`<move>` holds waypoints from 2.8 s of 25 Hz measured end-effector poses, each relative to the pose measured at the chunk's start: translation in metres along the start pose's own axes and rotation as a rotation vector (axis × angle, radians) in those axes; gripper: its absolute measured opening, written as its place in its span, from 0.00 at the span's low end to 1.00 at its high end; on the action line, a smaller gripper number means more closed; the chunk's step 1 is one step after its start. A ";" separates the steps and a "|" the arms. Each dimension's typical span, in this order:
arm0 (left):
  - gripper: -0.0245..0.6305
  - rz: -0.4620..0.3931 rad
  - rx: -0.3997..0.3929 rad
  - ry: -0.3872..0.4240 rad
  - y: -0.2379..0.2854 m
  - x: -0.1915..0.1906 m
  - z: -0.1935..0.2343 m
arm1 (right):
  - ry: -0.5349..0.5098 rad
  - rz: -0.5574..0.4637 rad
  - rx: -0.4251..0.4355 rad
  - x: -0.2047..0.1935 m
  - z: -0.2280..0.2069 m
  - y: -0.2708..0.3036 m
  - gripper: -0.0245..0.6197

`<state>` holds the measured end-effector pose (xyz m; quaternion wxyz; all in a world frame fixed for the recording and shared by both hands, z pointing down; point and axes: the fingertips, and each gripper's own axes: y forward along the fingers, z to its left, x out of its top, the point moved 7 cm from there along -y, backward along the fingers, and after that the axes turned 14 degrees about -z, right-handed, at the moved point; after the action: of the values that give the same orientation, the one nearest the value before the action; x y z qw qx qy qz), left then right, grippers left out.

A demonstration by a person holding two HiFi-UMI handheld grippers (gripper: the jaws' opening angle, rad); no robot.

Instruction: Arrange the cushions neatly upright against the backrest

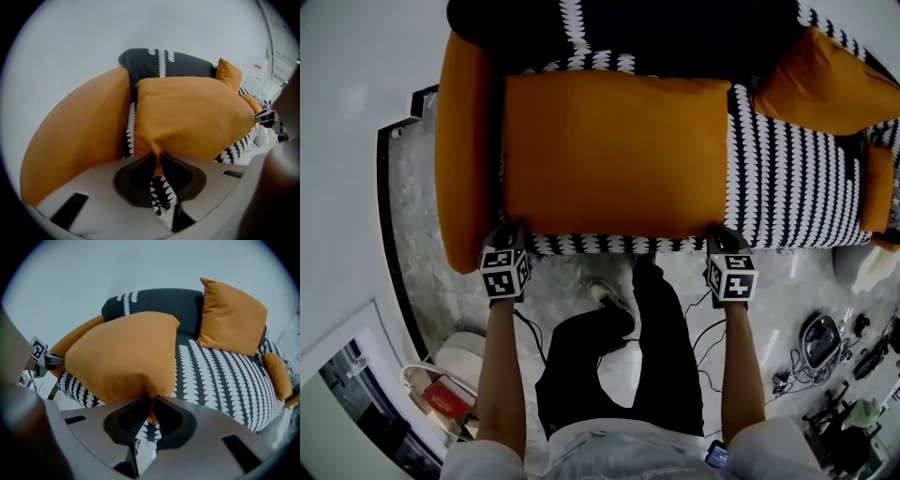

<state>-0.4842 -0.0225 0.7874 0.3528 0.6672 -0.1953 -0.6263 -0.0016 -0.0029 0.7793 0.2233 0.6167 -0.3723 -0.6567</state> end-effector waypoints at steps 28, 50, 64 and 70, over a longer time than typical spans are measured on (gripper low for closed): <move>0.07 -0.100 0.155 -0.014 -0.013 0.261 0.007 | -0.191 -0.046 0.139 0.257 -0.056 -0.005 0.07; 0.10 -0.224 0.102 0.061 0.090 0.409 0.051 | -0.051 -0.104 -0.096 0.400 -0.084 0.070 0.07; 0.08 -0.261 0.079 0.167 0.160 0.460 0.068 | -0.001 -0.162 -0.142 0.450 -0.091 0.128 0.06; 0.06 -0.252 0.056 0.208 0.173 0.469 0.068 | 0.005 -0.145 -0.135 0.464 -0.094 0.142 0.06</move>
<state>-0.4535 -0.4844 0.5863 0.2711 0.7572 -0.0898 -0.5874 0.0017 -0.4610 0.5926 0.2170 0.6274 -0.2811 -0.6931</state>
